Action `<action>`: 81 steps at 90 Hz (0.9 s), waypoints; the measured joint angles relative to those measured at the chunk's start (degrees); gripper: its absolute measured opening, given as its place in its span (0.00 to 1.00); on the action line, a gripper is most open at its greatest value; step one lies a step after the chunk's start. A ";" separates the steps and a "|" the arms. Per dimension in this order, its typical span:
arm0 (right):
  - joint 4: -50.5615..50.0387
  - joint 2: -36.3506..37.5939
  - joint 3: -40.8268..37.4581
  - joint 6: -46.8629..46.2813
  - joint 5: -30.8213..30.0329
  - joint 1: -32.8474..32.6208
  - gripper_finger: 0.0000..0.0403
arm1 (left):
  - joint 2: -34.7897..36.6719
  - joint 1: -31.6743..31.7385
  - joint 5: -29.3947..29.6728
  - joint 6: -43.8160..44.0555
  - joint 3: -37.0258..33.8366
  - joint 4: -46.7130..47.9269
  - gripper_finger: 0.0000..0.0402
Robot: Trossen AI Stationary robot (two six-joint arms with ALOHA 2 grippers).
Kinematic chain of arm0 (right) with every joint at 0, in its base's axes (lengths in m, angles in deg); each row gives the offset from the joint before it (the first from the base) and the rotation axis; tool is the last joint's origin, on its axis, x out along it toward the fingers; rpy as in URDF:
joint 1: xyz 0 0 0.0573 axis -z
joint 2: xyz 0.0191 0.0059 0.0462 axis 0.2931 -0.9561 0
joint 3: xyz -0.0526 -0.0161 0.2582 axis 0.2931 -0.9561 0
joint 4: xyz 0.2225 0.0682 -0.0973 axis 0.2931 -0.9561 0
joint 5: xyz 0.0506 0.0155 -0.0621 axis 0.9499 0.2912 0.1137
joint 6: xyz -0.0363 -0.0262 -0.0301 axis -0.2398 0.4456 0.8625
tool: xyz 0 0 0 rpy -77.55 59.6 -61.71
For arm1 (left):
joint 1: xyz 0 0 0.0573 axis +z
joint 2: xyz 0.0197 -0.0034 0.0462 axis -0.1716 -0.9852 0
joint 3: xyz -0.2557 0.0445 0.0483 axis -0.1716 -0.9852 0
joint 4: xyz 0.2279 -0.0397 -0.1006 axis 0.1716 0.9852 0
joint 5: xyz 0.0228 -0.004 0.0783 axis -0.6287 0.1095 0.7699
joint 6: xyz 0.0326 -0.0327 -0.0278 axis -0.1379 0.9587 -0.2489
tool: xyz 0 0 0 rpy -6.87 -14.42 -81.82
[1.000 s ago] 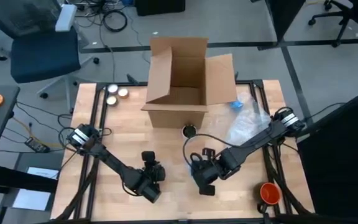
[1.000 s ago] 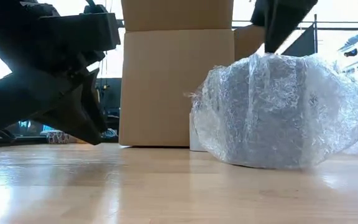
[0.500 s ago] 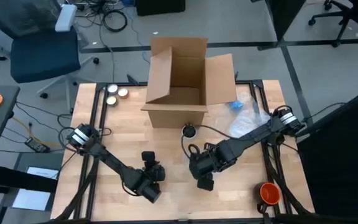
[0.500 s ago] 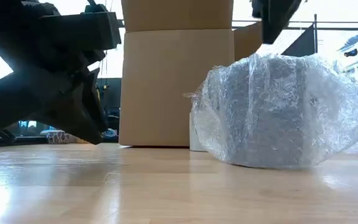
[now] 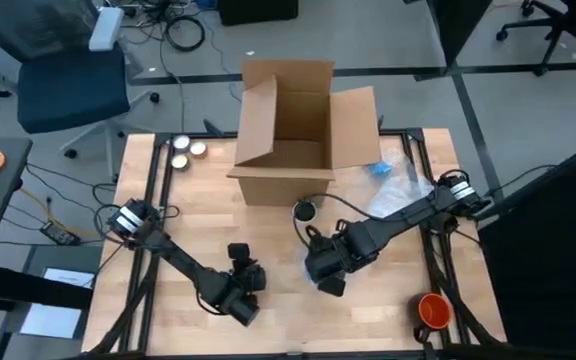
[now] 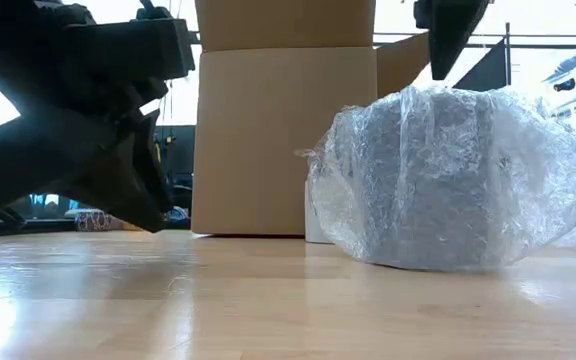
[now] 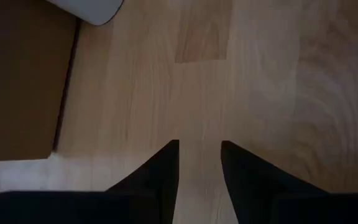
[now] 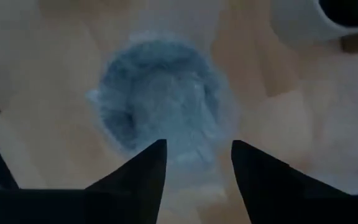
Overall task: Wrap mug
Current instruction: Wrap the blue cup with the transparent bubble wrap
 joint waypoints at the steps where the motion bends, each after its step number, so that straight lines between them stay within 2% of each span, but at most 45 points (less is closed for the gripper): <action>1: 0.30 0.00 -0.01 0.31 -0.10 -0.01 0.40 | 0.00 0.01 0.00 0.00 0.00 0.00 0.26; 30: 5.33 0.04 -3.48 3.40 -0.78 -0.34 0.35 | 0.00 0.00 0.00 0.00 0.00 -0.90 0.26; 47: 11.08 0.04 -10.22 3.42 1.60 0.53 0.30 | 0.00 0.02 -0.02 -1.89 -0.02 -9.88 0.26; 62: 18.50 0.25 -15.71 3.49 2.41 1.15 0.22 | 0.00 0.00 -1.59 -8.11 -0.02 -18.16 0.26; 81: 21.83 0.24 -17.36 4.47 2.72 1.42 0.10 | 0.00 0.02 -1.73 -8.96 -0.04 -19.67 0.26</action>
